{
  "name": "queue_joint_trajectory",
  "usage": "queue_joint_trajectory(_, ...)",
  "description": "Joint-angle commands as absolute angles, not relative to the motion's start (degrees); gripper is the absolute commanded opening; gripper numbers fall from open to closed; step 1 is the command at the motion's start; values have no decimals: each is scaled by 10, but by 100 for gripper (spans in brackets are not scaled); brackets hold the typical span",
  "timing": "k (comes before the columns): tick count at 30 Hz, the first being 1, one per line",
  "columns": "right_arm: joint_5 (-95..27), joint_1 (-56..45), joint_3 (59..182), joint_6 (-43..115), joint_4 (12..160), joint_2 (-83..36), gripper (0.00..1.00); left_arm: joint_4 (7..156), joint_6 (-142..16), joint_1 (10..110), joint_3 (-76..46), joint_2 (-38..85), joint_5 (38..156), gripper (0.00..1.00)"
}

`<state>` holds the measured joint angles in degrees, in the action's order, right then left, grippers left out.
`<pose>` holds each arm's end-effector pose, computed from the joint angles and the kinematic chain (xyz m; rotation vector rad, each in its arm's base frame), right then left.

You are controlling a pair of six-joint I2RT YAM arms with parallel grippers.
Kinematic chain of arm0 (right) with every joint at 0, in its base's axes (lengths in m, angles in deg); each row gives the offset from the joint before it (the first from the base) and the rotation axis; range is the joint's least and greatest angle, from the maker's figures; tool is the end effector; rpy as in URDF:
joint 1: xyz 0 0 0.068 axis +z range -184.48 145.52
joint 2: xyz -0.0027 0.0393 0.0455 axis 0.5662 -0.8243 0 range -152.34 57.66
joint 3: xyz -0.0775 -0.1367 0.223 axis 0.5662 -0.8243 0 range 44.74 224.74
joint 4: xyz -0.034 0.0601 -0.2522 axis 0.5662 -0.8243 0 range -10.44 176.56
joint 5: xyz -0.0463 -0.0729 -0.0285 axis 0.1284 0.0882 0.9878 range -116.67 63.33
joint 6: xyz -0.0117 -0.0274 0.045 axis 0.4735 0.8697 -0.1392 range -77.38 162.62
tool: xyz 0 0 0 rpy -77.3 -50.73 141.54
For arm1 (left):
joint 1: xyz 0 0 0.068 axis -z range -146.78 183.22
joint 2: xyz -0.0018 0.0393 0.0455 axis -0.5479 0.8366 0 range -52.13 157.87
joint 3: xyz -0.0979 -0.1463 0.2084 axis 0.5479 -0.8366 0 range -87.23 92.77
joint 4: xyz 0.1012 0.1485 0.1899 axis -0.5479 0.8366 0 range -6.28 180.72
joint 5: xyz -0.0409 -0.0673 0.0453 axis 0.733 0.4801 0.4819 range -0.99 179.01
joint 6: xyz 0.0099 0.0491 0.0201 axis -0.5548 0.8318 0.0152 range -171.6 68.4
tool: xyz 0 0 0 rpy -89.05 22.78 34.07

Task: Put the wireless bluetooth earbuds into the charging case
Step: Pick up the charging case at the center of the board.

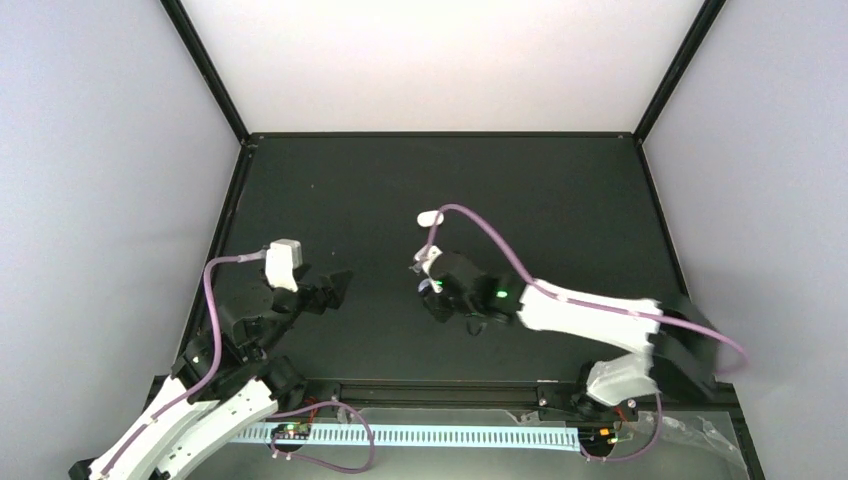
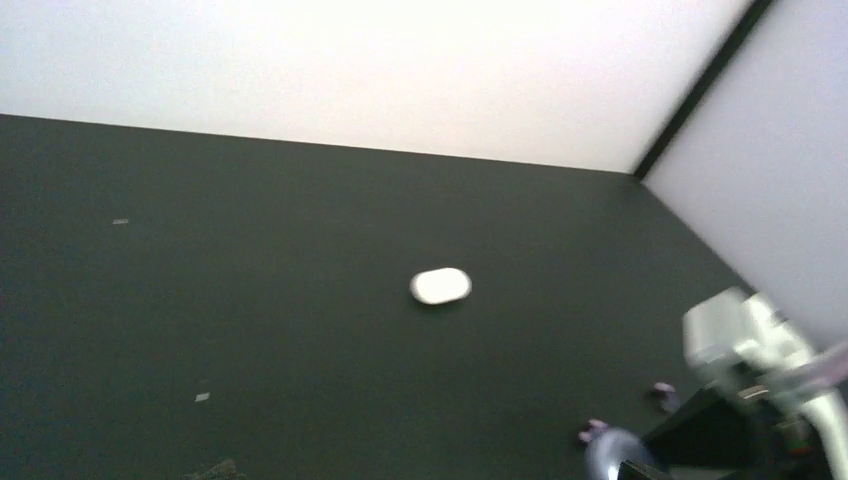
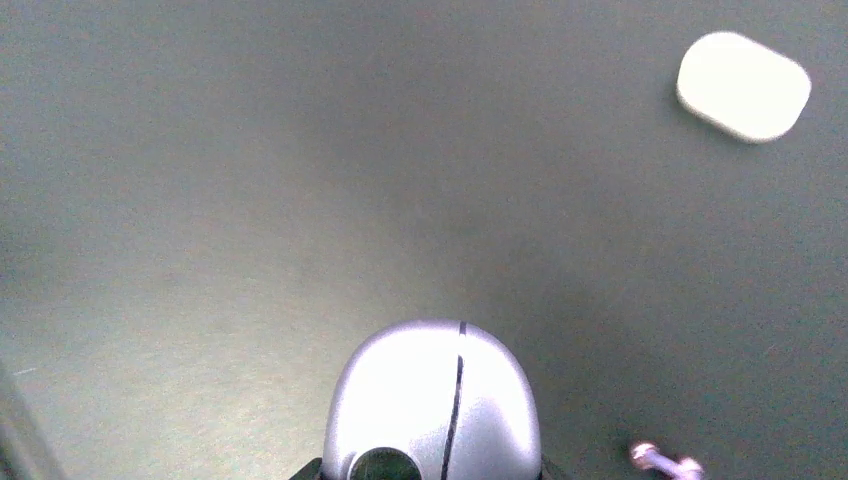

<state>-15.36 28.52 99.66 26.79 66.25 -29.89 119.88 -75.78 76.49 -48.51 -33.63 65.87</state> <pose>0.1483 0.2758 0.2087 -0.9243 2.3244 0.3409 0.0689 -0.0457 0.3088 0.0248 1.8501 -0.4545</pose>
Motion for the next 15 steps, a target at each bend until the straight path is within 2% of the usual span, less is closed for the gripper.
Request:
queue_joint_trajectory(1,-203,297,930,395,692,-104,28,1086,-740,763,-512,-324,834,99)
queue_joint_trajectory(4,-234,299,902,460,672,8,28,1003,-740,763,-533,-288,957,99)
queue_joint_trajectory(8,-205,300,901,521,616,88,27,912,-760,763,-530,-225,1078,99)
queue_joint_trajectory(15,-179,302,891,587,586,166,27,819,-790,764,-499,-114,1178,98)
